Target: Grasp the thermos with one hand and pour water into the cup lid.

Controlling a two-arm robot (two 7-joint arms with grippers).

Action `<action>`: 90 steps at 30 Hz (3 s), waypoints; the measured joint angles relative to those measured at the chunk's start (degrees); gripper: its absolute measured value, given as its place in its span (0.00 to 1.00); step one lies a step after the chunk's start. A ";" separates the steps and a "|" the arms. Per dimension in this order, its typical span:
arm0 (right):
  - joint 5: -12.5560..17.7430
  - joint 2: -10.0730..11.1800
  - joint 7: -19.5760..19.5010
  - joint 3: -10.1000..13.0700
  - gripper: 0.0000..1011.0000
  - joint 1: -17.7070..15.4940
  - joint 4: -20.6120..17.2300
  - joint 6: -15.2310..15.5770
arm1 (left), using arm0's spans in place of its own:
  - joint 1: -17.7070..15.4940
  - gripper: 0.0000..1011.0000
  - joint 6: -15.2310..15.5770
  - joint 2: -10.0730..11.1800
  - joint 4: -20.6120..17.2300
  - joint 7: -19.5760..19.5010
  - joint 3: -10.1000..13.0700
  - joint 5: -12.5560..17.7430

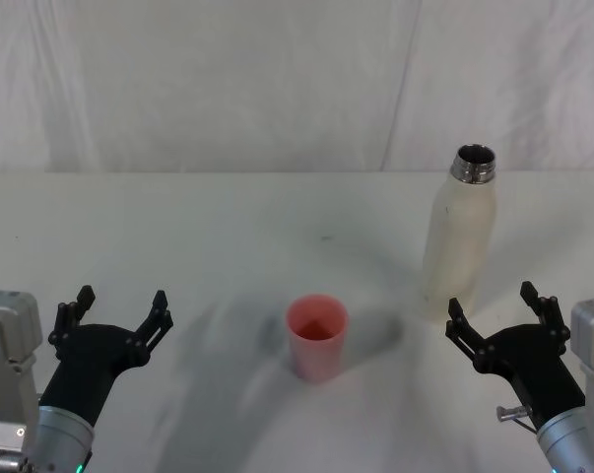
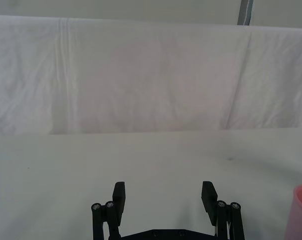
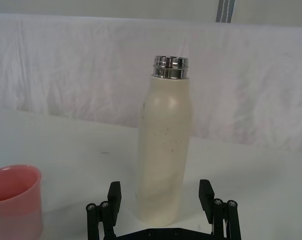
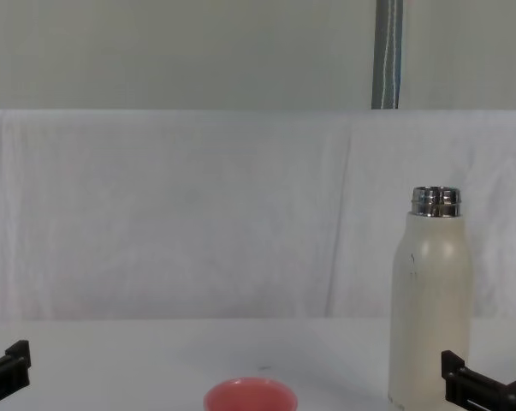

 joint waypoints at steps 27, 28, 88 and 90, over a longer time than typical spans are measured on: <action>0.00 0.00 0.00 0.00 0.99 0.00 0.00 0.00 | 0.00 0.99 0.00 0.00 0.00 0.00 0.00 0.00; 0.00 0.00 0.00 0.00 0.99 0.00 0.00 0.00 | 0.00 0.99 0.00 0.00 0.00 0.00 0.00 0.00; 0.00 -1.81 2.20 1.41 0.99 -0.15 0.35 0.03 | 0.00 0.99 0.00 0.00 0.00 0.00 0.00 0.00; 0.09 -2.09 2.61 1.67 0.99 -0.20 0.35 0.13 | 0.00 0.99 0.00 0.00 0.00 0.00 0.00 0.00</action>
